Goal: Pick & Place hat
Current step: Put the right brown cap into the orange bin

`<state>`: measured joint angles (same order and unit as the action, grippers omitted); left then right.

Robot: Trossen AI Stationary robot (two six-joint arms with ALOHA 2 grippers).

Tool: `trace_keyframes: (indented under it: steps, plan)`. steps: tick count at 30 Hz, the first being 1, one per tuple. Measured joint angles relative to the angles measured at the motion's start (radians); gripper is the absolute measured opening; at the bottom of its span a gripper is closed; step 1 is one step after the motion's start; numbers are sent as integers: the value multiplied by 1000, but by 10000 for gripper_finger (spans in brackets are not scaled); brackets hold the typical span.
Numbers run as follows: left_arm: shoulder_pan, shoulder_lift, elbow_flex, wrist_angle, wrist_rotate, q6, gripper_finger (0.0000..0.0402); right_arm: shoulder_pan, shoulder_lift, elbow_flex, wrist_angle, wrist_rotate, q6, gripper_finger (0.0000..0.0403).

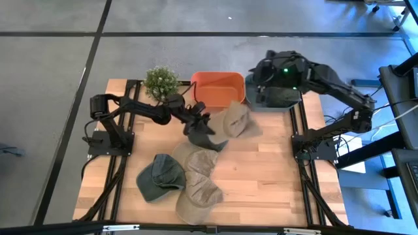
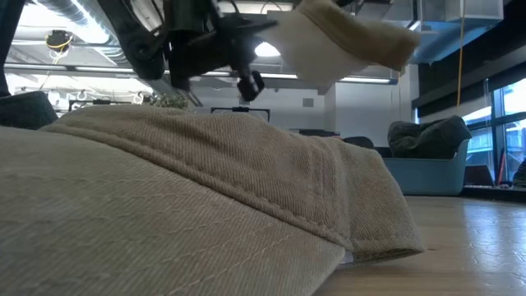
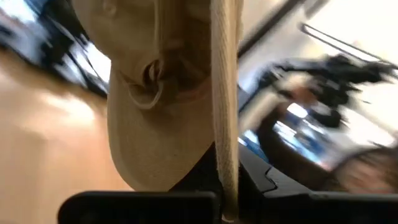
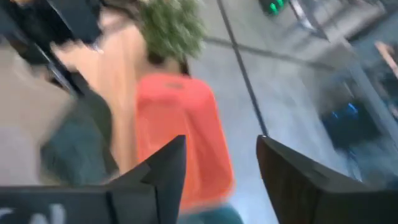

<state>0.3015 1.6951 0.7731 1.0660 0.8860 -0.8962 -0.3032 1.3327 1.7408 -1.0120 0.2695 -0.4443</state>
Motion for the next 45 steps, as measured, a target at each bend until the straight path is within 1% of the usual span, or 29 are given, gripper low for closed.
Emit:
trace_keyframes:
  steps: [2,4,7,9,10,11,12,14,18,20,25,28,30,32,36,38,39,42,43,45]
  plan:
    - [19,0,0,5,108,-69,10,13,-2,43,-104,24,23,210]
    - [32,0,0,5,198,-113,12,26,-2,74,-231,-4,43,214]
    - [41,0,0,6,309,-111,13,54,-4,67,-358,-159,48,217]
    - [42,0,0,7,375,-100,13,86,-5,31,-368,-268,74,217]
    - [41,0,0,7,398,-101,13,111,-5,7,-358,-305,78,217]
    - [40,0,0,7,417,-108,13,139,-5,-24,-344,-317,81,217]
    - [39,0,0,7,430,-113,13,171,-4,-55,-318,-299,80,217]
    - [39,0,0,7,458,-122,14,231,-3,-128,-238,-213,65,218]
    - [39,0,0,7,477,-142,14,350,-2,-255,-142,31,-5,218]
    - [39,0,0,7,473,-143,14,411,-2,-302,-114,132,-7,218]
    - [35,0,0,9,454,-141,14,552,-3,-407,-26,261,-10,218]
    - [33,0,0,14,439,-142,14,625,-3,-457,18,358,-8,218]
    - [33,0,0,15,433,-141,15,662,-3,-472,19,381,6,218]
    - [32,0,0,15,420,-142,15,684,-3,-473,29,374,80,218]
    - [18,0,0,15,407,-141,15,689,-7,-475,25,246,251,218]
    - [5,0,0,15,407,-141,15,702,-9,-475,32,228,280,218]
    - [-1,0,0,15,408,-141,15,714,-7,-479,48,249,278,218]
    - [-18,0,0,15,410,-140,15,756,-5,-520,130,363,220,212]
    - [-22,0,0,15,410,-140,15,767,-5,-532,146,382,203,209]
    - [-31,0,0,15,410,-139,15,781,-5,-546,170,381,213,203]
